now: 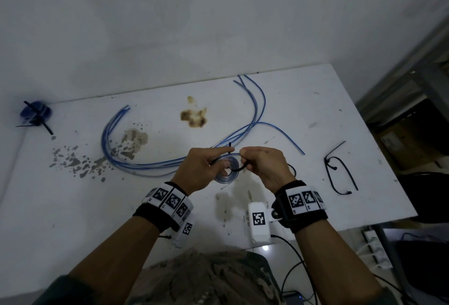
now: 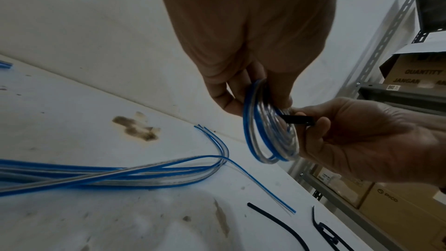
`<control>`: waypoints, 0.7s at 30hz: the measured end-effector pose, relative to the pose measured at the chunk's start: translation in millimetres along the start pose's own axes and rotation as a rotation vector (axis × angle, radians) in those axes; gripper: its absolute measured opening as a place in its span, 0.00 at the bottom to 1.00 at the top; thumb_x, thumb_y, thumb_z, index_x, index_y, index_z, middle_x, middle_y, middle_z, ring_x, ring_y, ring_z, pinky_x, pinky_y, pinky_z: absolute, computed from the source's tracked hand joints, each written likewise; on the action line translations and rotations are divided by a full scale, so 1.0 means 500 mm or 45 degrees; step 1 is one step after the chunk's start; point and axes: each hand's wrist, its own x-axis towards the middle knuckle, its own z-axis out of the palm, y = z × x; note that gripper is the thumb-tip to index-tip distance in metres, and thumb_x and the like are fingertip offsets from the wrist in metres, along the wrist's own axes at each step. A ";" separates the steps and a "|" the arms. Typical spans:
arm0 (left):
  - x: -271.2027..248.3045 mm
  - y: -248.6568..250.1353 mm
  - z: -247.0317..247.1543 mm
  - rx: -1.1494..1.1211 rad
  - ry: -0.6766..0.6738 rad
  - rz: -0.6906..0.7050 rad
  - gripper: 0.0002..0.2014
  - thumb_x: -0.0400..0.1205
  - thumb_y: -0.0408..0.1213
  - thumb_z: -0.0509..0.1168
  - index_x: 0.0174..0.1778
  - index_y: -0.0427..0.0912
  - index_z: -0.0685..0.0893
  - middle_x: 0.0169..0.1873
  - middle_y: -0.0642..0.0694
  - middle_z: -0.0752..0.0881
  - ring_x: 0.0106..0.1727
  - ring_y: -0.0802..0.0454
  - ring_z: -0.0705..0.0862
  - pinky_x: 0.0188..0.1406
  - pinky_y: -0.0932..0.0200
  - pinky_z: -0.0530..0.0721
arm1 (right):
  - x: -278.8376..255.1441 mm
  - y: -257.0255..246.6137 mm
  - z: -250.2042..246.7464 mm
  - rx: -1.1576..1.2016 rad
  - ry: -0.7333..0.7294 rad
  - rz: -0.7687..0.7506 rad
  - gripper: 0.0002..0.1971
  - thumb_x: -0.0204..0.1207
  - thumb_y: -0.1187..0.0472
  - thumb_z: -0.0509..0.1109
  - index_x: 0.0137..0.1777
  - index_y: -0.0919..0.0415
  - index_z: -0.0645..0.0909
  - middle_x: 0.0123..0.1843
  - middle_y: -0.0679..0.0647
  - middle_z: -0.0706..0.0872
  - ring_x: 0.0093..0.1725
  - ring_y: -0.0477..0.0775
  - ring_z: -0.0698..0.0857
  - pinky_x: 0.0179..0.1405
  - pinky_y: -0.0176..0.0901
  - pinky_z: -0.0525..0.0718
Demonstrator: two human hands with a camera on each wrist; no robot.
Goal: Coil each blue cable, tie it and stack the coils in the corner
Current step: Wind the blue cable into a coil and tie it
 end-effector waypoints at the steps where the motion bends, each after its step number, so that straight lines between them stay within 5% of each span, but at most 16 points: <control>1: -0.001 0.001 0.000 -0.018 -0.002 -0.004 0.18 0.79 0.27 0.73 0.63 0.45 0.87 0.38 0.43 0.93 0.35 0.56 0.91 0.45 0.67 0.87 | 0.000 0.000 0.001 -0.014 0.005 0.009 0.04 0.74 0.73 0.74 0.39 0.68 0.88 0.28 0.59 0.85 0.30 0.53 0.81 0.28 0.35 0.81; 10: 0.006 -0.007 -0.011 -0.009 0.002 -0.027 0.15 0.79 0.24 0.71 0.57 0.46 0.89 0.37 0.42 0.93 0.34 0.58 0.90 0.42 0.70 0.85 | -0.011 0.002 -0.004 -0.055 -0.062 -0.073 0.03 0.73 0.69 0.79 0.43 0.69 0.90 0.34 0.61 0.88 0.34 0.52 0.85 0.35 0.35 0.85; 15: 0.006 -0.015 -0.027 -0.051 -0.010 -0.064 0.13 0.80 0.25 0.71 0.56 0.46 0.89 0.33 0.43 0.92 0.32 0.55 0.91 0.44 0.63 0.88 | -0.034 -0.012 -0.041 0.112 -0.263 -0.061 0.08 0.73 0.79 0.73 0.51 0.72 0.86 0.45 0.68 0.91 0.43 0.59 0.92 0.44 0.40 0.90; 21: 0.000 0.003 -0.008 -0.067 -0.142 0.031 0.13 0.79 0.23 0.71 0.56 0.41 0.91 0.38 0.46 0.93 0.34 0.54 0.91 0.43 0.67 0.86 | -0.027 -0.046 -0.041 -0.175 -0.159 -0.295 0.06 0.70 0.68 0.81 0.46 0.63 0.89 0.41 0.61 0.93 0.39 0.53 0.91 0.36 0.38 0.85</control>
